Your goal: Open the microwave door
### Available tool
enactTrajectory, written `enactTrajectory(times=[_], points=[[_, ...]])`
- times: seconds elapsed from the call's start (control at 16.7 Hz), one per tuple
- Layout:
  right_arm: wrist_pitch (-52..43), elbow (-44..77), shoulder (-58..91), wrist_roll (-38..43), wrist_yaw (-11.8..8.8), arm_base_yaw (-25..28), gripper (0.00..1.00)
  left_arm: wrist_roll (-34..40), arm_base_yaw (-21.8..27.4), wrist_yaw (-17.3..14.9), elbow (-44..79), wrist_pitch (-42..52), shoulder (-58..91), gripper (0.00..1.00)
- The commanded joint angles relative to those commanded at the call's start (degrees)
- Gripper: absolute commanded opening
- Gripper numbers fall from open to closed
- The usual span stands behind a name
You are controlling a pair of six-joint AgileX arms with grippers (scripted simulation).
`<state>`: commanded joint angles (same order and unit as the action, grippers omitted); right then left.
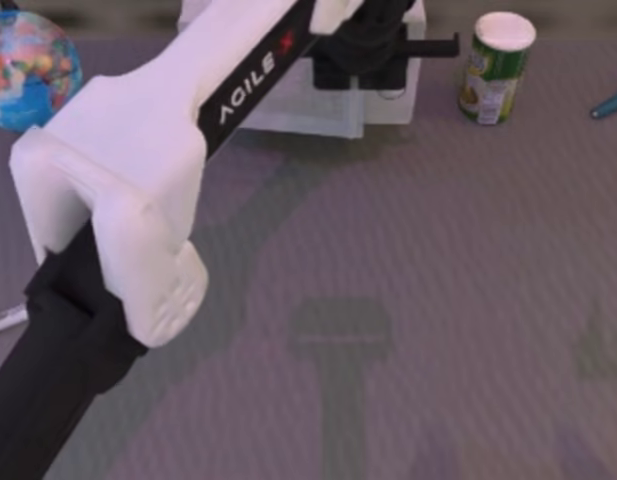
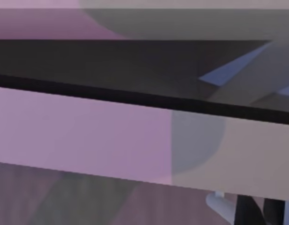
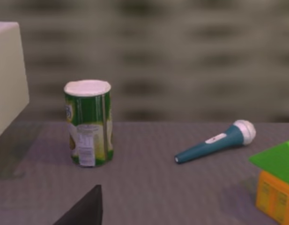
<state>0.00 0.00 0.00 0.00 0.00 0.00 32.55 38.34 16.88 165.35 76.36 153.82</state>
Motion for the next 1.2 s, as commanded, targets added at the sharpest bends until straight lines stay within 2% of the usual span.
enactTrajectory(times=[0.18, 0.6, 1.2], points=[[0.00, 0.00, 0.00, 0.00, 0.00, 0.00, 1.00, -1.15, -0.33, -0.31, -5.88, -3.47, -3.70, 0.00], [0.00, 0.00, 0.00, 0.00, 0.00, 0.00, 1.00, -5.01, -0.75, -1.89, -28.57, -14.43, -14.96, 0.00], [0.00, 0.00, 0.00, 0.00, 0.00, 0.00, 1.00, -5.61, -0.80, -2.19, -31.22, -16.17, -16.72, 0.00]])
